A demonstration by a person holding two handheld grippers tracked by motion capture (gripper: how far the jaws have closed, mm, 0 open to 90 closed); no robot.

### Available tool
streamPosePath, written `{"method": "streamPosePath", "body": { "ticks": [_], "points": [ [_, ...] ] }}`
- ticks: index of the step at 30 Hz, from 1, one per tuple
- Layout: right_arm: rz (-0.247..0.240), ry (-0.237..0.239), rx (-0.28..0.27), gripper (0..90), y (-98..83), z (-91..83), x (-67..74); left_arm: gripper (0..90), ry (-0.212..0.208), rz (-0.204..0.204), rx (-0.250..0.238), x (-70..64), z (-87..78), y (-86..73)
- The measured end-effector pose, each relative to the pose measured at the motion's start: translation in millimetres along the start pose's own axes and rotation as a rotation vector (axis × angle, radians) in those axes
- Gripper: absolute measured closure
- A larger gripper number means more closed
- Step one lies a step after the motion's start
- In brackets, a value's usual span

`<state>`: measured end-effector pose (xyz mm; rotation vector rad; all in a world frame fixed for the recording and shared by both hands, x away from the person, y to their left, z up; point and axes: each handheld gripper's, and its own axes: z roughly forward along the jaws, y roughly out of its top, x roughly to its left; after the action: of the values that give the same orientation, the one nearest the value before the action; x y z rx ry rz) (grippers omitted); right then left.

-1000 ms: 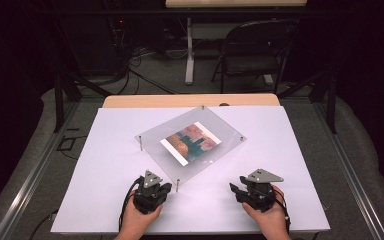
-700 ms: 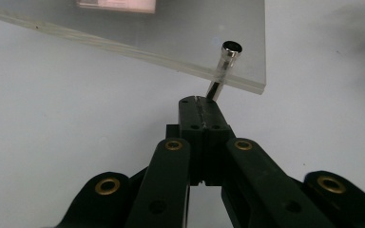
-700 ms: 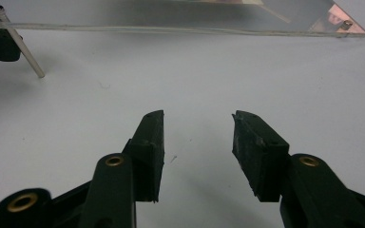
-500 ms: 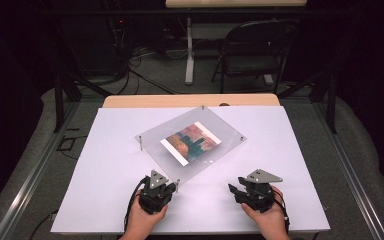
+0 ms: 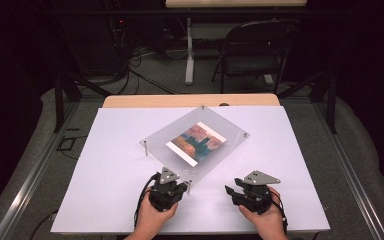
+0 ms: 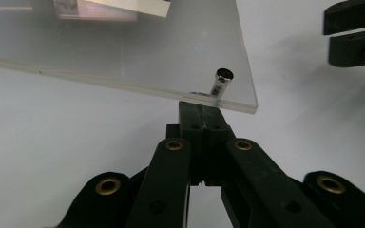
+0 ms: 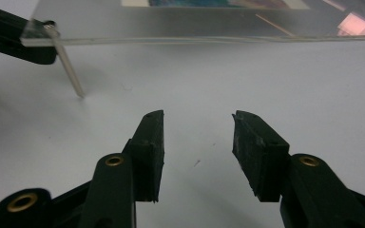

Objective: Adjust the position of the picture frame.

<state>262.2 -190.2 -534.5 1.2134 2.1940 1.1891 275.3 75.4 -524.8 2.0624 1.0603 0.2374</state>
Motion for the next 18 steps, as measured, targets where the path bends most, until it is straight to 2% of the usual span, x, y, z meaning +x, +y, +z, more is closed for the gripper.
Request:
{"method": "streamPosePath", "body": {
  "ticks": [1, 2, 6, 12, 14, 15, 18],
  "points": [
    [0.000, 0.000, 0.000, 53.7, 0.0, 0.0, 0.0, 90.0, 0.000, 0.000, 0.000, 0.0, 0.0, 0.0],
    [-0.009, 0.015, 0.007, 53.7, -0.2, 0.2, 2.1, 90.0, -0.006, 0.013, 0.000, -6.2, 4.8, 5.4],
    [-0.004, 0.047, 0.010, 53.1, -1.7, -0.7, 4.8, 90.0, -0.040, -0.005, 0.003, -13.2, 15.7, 15.4],
    [-0.012, 0.100, 0.022, 56.5, -3.6, -0.8, 9.1, 90.0, -0.062, 0.015, -0.005, -24.2, 27.7, 21.5],
    [-0.017, 0.103, 0.025, 57.7, -4.3, 0.4, 10.2, 90.0, -0.058, 0.024, -0.009, -24.0, 28.4, 20.4],
    [-0.023, 0.108, 0.041, 59.8, -5.5, 3.5, 11.6, 90.0, -0.040, 0.035, -0.019, -21.8, 26.9, 18.0],
    [-0.025, 0.108, 0.058, 64.6, -6.3, 10.4, 12.7, 89.2, -0.029, 0.016, -0.031, -14.6, 21.8, 15.9]
  ]
}}
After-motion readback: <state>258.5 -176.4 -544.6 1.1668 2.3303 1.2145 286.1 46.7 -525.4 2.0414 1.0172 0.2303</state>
